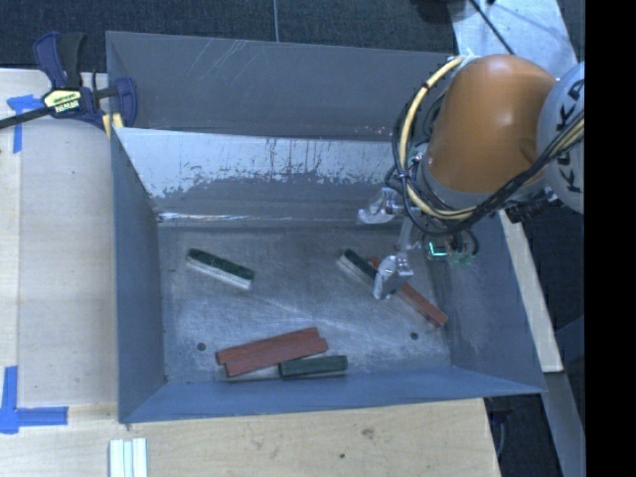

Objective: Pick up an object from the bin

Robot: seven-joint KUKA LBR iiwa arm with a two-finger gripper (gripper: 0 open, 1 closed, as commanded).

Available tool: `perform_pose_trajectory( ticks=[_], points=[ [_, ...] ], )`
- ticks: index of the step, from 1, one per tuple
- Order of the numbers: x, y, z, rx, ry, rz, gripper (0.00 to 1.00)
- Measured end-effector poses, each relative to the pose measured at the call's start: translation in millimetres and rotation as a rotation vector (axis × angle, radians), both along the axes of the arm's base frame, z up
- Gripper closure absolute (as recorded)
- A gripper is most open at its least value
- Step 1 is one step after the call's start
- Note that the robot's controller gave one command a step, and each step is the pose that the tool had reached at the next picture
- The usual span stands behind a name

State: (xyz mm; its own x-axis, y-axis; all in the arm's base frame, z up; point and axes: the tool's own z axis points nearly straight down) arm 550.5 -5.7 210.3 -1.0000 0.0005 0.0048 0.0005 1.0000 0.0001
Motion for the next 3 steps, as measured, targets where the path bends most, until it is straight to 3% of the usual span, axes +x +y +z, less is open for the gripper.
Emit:
perform_pose_trajectory(
  ticks=[1, 2, 3],
  points=[
    [1.7, 0, 4, 0.0, -0.008, 0.0, 0.0],
    [29.5, -12, -59, 0.0, -0.014, -0.061, 0.0],
    [47.6, -49, -139, 0.0, -0.009, 0.025, 0.0]
  ],
)
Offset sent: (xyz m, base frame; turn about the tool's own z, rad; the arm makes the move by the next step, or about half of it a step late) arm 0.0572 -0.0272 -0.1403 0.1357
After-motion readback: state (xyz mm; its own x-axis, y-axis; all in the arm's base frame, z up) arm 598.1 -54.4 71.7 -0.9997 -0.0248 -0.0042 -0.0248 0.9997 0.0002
